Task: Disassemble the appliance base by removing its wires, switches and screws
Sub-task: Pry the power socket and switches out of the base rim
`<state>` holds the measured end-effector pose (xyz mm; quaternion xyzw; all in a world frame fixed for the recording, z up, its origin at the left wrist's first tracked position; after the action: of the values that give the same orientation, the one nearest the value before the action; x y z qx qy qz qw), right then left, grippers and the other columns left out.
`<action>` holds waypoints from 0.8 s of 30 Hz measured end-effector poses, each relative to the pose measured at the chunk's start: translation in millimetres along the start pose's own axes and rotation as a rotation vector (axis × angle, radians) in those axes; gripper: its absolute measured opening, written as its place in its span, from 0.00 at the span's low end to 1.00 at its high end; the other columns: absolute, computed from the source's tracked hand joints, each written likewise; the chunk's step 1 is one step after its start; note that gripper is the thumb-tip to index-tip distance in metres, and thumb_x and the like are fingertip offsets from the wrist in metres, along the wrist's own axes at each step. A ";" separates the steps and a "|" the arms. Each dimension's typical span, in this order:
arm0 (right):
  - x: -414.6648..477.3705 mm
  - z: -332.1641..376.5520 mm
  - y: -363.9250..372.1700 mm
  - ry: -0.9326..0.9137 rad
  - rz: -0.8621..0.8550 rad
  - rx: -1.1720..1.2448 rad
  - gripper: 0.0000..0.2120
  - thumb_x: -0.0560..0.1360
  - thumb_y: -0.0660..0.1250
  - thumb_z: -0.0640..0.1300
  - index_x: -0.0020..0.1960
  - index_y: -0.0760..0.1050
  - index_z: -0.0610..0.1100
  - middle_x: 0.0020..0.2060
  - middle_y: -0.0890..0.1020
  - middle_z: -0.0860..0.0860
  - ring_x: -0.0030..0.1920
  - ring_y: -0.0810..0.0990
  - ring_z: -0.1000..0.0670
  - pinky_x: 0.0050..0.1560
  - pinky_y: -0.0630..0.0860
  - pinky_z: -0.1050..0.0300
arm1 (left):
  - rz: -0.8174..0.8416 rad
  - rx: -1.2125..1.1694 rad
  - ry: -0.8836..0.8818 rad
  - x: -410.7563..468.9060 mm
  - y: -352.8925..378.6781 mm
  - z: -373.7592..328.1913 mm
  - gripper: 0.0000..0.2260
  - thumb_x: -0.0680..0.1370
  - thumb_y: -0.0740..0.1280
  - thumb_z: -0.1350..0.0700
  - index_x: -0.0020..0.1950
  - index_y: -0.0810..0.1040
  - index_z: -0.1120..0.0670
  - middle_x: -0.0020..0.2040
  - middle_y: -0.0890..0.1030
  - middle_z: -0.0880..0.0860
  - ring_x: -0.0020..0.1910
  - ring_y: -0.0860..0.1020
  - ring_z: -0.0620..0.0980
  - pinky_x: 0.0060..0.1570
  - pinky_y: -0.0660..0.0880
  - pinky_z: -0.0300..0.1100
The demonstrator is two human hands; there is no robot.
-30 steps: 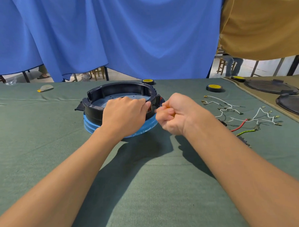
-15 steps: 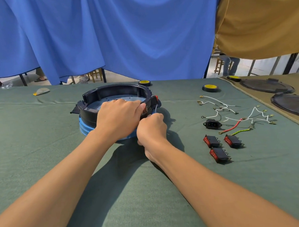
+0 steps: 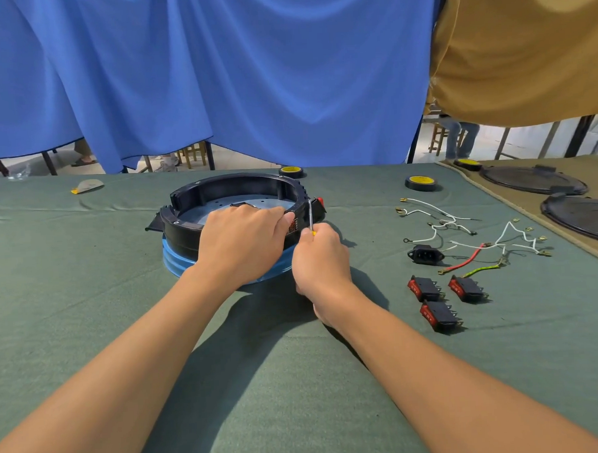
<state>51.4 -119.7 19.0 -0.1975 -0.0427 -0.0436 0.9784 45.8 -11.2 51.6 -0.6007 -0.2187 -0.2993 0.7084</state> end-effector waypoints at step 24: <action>101.1 -14.8 -62.6 0.049 0.068 -0.267 0.10 0.79 0.60 0.39 0.57 0.75 0.37 0.48 0.76 0.40 0.40 0.73 0.45 0.33 0.73 0.53 | -0.423 0.108 -0.005 -13.6 6.9 -17.0 0.13 0.80 0.60 0.54 0.39 0.79 0.54 0.32 0.76 0.52 0.33 0.73 0.55 0.39 0.68 0.48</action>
<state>146.4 -189.8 39.5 -0.3260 -0.0060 -0.0205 0.9451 39.8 -25.1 34.5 -0.5033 -0.3573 -0.4278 0.6603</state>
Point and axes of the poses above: each hand's wrist, its own x-axis towards the middle knuckle, its own y-axis out of the palm, z = x × y, the point moved 4 cm from there along x, towards the middle knuckle
